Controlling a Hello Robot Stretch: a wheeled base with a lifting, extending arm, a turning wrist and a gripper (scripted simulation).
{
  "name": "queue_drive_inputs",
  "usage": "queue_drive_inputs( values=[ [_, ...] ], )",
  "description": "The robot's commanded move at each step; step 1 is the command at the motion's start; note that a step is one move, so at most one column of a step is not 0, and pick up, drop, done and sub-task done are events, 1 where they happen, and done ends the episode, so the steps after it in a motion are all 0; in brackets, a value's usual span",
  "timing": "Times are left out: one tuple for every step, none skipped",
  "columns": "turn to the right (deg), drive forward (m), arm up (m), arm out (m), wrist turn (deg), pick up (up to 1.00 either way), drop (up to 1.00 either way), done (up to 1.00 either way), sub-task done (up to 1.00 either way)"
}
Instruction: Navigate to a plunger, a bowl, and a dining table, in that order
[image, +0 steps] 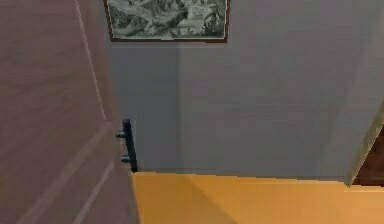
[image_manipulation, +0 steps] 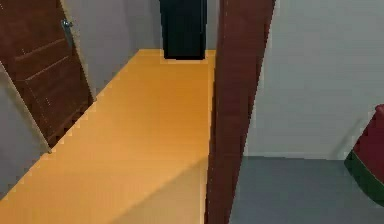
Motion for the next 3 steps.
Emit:
queue_drive_inputs(
  values=[
    [45.0,0.0,0.0,0.0,0.0,0.0,0.0,0.0,0.0],
    [6.0,0.0,0.0,0.0,0.0,0.0,0.0,0.0,0.0],
    [0.0,0.1,0.0,0.0,0.0,0.0,0.0,0.0,0.0]
  ],
)
